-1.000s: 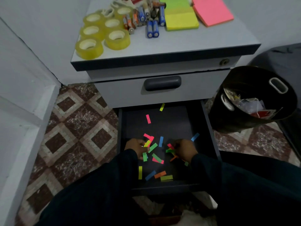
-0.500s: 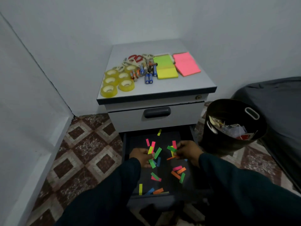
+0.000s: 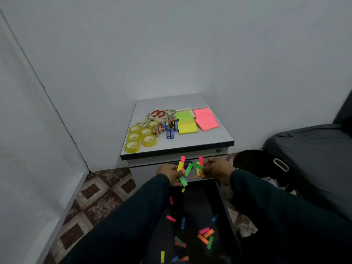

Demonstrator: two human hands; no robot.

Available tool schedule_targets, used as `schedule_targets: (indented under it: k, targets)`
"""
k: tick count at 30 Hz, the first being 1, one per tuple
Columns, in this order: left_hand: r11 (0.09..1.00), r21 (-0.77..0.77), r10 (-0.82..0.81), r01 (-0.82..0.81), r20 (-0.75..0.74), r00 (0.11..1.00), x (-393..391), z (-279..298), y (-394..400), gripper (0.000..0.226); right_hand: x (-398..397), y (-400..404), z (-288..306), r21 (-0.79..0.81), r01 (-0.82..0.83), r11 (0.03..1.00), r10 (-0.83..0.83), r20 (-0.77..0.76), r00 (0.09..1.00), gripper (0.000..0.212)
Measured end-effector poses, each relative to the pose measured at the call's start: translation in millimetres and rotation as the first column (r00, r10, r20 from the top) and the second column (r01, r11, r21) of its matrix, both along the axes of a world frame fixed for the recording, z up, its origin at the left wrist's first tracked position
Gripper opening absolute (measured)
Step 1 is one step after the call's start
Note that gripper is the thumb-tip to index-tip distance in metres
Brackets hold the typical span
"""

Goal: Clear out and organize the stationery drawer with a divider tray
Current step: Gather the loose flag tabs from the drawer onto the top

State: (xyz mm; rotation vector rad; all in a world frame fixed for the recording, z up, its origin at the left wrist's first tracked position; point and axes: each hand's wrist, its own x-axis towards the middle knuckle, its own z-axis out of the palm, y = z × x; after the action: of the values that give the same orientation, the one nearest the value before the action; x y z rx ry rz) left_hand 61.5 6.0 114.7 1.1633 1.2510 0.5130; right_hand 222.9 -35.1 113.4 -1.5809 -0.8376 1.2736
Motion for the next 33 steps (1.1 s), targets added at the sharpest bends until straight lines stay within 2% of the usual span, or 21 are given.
schedule_targets:
  k: [4,8,12,15,18,21,23,26,31,33]
  targets:
    - [0.999,0.040,0.012,-0.011,-0.011,1.000,8.3,21.8,18.0,0.028,9.8,12.5,23.1,0.026,-0.001,1.000,0.001,-0.014,1.000,0.023]
    - [0.996,0.091,0.024,-0.021,-0.030,0.999,21.0,41.5,43.1,0.018,20.7,37.8,42.3,0.055,0.052,0.997,-0.050,-0.040,0.998,0.026]
    - [0.988,0.149,0.051,-0.045,-0.039,0.998,40.0,52.4,68.4,0.034,26.9,66.1,58.8,0.086,0.097,0.992,-0.094,-0.034,0.995,0.033]
    - [0.970,0.242,0.061,-0.028,-0.128,0.990,55.9,56.6,86.2,0.037,31.3,87.4,64.7,0.115,0.115,0.987,-0.117,0.004,0.993,0.033]
    - [0.933,0.357,0.046,0.049,-0.252,0.967,64.8,57.2,98.9,0.034,37.5,103.9,63.3,0.126,0.134,0.983,-0.148,0.105,0.983,0.032]
    - [0.879,0.450,0.043,0.157,-0.403,0.914,70.4,55.2,107.1,0.036,44.9,114.3,56.5,0.106,0.137,0.985,-0.162,0.288,0.944,0.032]
    - [0.844,0.495,0.059,0.207,-0.469,0.881,72.0,53.2,111.8,0.041,48.2,117.4,52.3,0.100,0.116,0.988,-0.148,0.430,0.891,0.028]
    - [0.787,0.542,0.079,0.293,-0.560,0.825,72.1,51.3,115.6,0.037,52.9,118.5,49.1,0.099,0.072,0.992,-0.117,0.598,0.793,0.019]
    - [0.706,0.574,0.118,0.414,-0.673,0.730,72.5,51.9,117.2,0.039,61.8,116.6,47.2,0.110,0.064,0.992,-0.125,0.725,0.678,0.023]
    - [0.691,0.572,0.117,0.442,-0.692,0.712,72.8,52.3,116.0,0.042,65.2,116.3,46.7,0.119,0.071,0.990,-0.136,0.736,0.664,0.024]
